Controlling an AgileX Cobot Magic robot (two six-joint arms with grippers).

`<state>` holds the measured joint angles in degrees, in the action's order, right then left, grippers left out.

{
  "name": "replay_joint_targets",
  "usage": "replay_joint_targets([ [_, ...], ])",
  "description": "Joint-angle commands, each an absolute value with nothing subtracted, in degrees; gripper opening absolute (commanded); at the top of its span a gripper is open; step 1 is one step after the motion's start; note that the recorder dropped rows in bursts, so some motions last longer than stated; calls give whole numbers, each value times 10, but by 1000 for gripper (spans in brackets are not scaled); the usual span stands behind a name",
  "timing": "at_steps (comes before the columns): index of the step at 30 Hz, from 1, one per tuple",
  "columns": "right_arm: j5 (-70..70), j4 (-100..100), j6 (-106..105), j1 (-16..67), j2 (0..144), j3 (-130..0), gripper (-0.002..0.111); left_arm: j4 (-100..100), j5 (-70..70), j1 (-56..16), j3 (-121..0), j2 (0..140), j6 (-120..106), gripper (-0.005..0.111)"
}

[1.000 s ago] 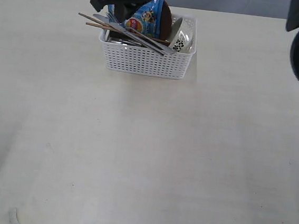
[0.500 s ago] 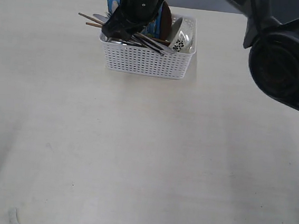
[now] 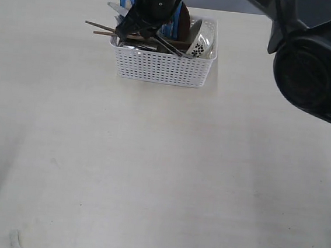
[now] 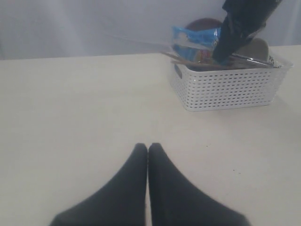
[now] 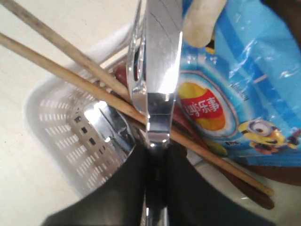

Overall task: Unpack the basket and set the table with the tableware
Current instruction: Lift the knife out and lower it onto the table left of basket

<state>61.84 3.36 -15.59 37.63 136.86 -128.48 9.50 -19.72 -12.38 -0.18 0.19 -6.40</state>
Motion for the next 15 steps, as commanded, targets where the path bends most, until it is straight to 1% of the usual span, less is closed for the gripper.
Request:
replay_joint_targets([
  [1,618,29,-159,375,1338,-1294,0,94,-196,-127,0,0,-63,0],
  [8,649,0,-144,375,1305,-1295,0,94,-196,-127,0,0,-63,0],
  [12,692,-99,-32,380,1295,-1295,-1,94,-196,-127,0,0,-63,0],
  [15,695,-131,62,401,1296,-1295,-1,94,-196,-127,0,0,-63,0],
])
